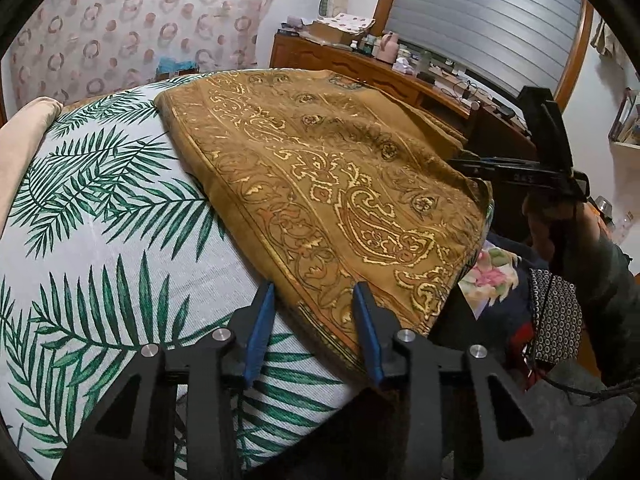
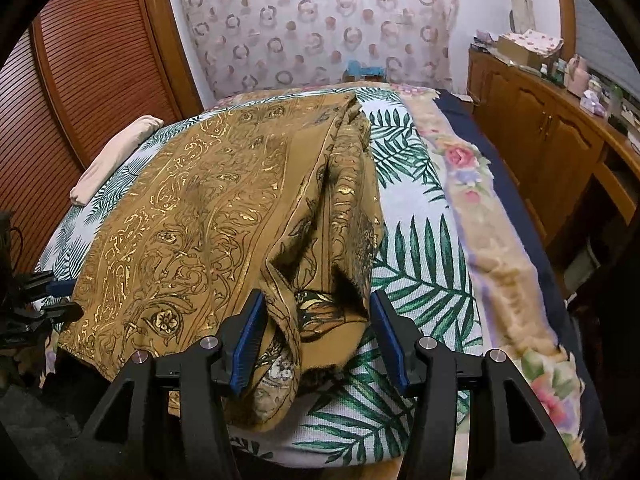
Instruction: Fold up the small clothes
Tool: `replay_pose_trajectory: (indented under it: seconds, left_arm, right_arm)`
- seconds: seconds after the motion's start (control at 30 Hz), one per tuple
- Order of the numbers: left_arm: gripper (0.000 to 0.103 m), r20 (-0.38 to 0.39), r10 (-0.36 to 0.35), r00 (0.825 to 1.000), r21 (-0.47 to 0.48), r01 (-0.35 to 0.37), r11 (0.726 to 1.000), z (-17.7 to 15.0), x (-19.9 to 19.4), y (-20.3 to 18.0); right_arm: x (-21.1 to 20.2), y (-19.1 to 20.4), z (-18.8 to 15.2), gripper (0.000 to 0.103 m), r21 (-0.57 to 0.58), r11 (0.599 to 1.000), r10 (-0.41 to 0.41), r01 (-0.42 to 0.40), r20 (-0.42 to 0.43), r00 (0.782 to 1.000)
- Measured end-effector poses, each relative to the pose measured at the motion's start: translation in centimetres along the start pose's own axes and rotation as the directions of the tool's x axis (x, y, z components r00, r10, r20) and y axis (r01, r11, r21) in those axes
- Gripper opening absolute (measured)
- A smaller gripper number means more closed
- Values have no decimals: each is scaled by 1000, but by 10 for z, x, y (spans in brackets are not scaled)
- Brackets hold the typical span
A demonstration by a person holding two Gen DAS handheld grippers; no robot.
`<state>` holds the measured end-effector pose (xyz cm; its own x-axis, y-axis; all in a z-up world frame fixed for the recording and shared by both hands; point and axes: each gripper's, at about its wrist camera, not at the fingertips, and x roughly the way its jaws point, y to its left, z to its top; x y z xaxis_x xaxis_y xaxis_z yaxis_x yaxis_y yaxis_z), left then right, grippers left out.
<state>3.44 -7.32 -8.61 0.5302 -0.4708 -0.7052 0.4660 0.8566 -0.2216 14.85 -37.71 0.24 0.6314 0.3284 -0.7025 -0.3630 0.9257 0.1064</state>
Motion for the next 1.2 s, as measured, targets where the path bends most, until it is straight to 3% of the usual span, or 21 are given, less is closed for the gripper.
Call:
replay_pose_trajectory:
  seconds: [0.33,0.43,0.53,0.63,0.73,0.93,1.07,1.2]
  left_arm:
    - [12,0,-42,999,-5,42,999,-1,0,-2]
    - [5,8,-39,999,0,39,999,2,-2,-3]
    - [5,27,-50,998,6,50,999,6,-7,-5]
    - [4,56,-56,997,12,55,998,14,-16,-5]
    - [3,97,-71,993,14,70,997,24,-28,-5]
    - [3,193,-105,975,-16,111,994,59,-52,7]
    - [3,252,-85,964,-23,94,995,91,-59,20]
    - [3,289,-42,956,-52,60,997,124,-54,46]
  right_arm:
    - [4,4,-8,54,19,998,63,-63,-3,998]
    - [4,6,-9,43,15,996,85,-85,-6,996]
    - [5,14,-9,26,-15,994,108,-108,-21,994]
    - [5,19,-8,19,-45,993,110,-110,-15,994]
    - [0,15,-5,16,-20,989,148,-148,14,989]
    - [-27,11,20,13,10,973,227,-231,150,962]
    - [-31,13,54,12,17,962,263,-273,209,942]
    - [-24,11,85,12,27,963,253,-268,247,935]
